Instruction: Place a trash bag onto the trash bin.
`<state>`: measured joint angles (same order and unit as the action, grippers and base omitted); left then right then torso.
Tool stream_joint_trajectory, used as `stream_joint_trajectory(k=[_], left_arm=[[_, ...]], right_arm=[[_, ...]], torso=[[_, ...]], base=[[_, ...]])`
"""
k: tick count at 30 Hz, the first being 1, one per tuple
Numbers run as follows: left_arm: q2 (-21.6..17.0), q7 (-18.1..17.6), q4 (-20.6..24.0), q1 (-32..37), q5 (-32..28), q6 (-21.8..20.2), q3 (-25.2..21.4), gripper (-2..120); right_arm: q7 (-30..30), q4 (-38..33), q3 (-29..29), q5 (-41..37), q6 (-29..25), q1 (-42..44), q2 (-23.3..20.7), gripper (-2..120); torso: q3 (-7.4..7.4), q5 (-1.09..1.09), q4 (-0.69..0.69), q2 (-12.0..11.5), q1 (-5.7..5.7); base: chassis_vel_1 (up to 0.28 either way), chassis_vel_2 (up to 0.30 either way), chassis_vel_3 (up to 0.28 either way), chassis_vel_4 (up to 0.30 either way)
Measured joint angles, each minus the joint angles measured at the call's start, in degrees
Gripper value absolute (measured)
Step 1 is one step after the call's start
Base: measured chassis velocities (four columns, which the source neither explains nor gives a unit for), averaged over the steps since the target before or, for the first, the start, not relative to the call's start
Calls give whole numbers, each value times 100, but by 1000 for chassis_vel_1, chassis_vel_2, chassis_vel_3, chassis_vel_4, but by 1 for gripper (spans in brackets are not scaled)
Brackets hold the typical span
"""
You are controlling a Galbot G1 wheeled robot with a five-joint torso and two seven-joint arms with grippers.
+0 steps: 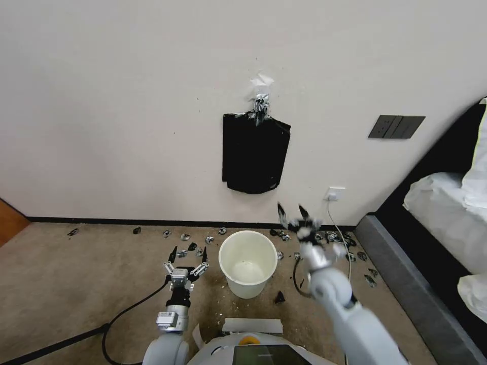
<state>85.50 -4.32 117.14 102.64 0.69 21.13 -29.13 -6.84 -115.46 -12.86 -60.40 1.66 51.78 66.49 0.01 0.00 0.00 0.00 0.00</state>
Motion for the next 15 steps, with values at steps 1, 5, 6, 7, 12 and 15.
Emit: stream_joint_trajectory(k=[1, 5, 6, 7, 12, 15], left_arm=[[0, 0, 0, 0, 0, 0, 0, 100], [69, 9, 85, 76, 5, 3, -98, 100], [69, 9, 85, 76, 5, 3, -98, 100], [80, 12, 109, 102, 6, 11, -125, 100], [140, 17, 146, 162, 9, 60, -201, 100], [171, 18, 157, 186, 12, 92, -236, 100]], right_arm=[[0, 0, 0, 0, 0, 0, 0, 100], [24, 589, 217, -998, 108, -1200, 284, 100], [24, 589, 217, -998, 108, -1200, 284, 100], [25, 807, 260, -1262, 135, -1464, 384, 100], [39, 1351, 367, -1806, 173, -1971, 617, 100], [69, 1640, 426, -1980, 195, -2161, 722, 100]], torso=[[0, 0, 0, 0, 0], [0, -2, 1, 0, 0], [0, -2, 1, 0, 0], [0, -2, 1, 0, 0], [0, -1, 0, 0, 0], [0, -1, 0, 0, 0]], base=[[0, 0, 0, 0], [0, 0, 0, 0], [0, 0, 0, 0], [0, 0, 0, 0], [0, 0, 0, 0], [0, 0, 0, 0]])
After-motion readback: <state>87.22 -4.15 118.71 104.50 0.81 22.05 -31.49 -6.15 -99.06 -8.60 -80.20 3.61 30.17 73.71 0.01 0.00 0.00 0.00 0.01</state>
